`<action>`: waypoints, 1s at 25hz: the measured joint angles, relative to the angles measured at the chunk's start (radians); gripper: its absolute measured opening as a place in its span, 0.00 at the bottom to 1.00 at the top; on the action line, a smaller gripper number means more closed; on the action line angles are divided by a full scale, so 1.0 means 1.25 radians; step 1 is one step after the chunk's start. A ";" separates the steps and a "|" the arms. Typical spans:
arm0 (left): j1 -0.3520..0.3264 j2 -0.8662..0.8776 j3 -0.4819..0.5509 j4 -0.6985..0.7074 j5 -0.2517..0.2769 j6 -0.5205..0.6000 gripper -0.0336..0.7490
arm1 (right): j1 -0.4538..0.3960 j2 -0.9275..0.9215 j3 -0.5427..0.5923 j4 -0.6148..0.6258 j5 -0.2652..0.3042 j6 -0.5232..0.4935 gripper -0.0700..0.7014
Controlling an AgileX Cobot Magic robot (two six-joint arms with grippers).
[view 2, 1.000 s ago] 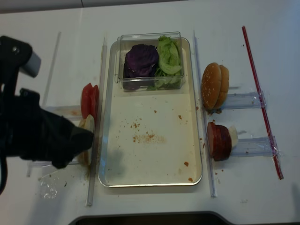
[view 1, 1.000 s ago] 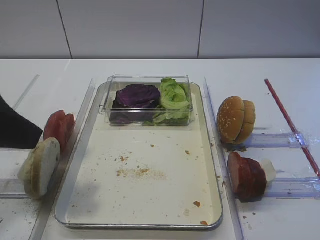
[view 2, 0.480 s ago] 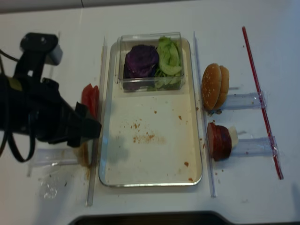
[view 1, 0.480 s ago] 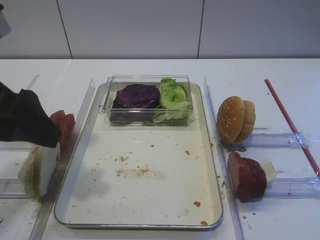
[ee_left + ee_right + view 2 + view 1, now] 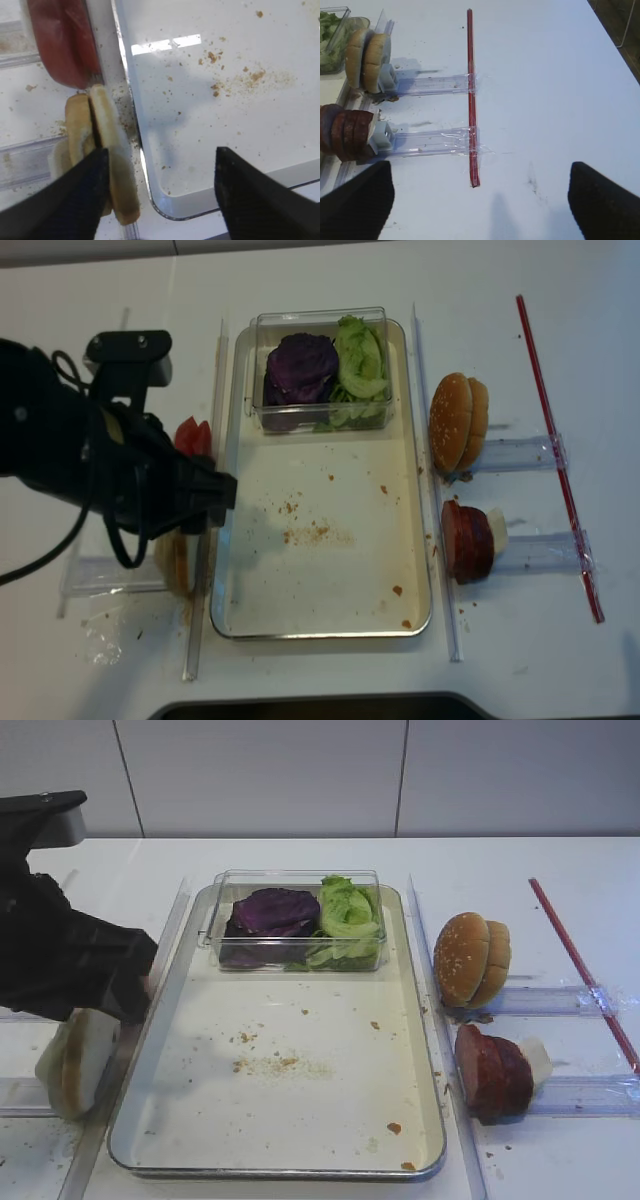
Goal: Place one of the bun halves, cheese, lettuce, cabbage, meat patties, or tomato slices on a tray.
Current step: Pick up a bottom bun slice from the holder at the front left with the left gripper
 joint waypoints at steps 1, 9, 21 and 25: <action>0.000 0.008 0.000 -0.004 -0.007 -0.003 0.58 | 0.000 0.000 0.000 0.000 0.000 0.000 0.99; -0.002 0.044 0.000 0.007 -0.014 -0.017 0.51 | 0.000 0.000 0.000 -0.001 0.000 0.000 0.99; -0.043 0.074 0.000 0.079 -0.014 -0.065 0.46 | 0.000 0.000 0.000 -0.001 0.000 0.000 0.99; -0.048 0.074 0.000 0.129 -0.007 -0.110 0.45 | 0.000 0.000 0.000 -0.001 0.000 0.000 0.99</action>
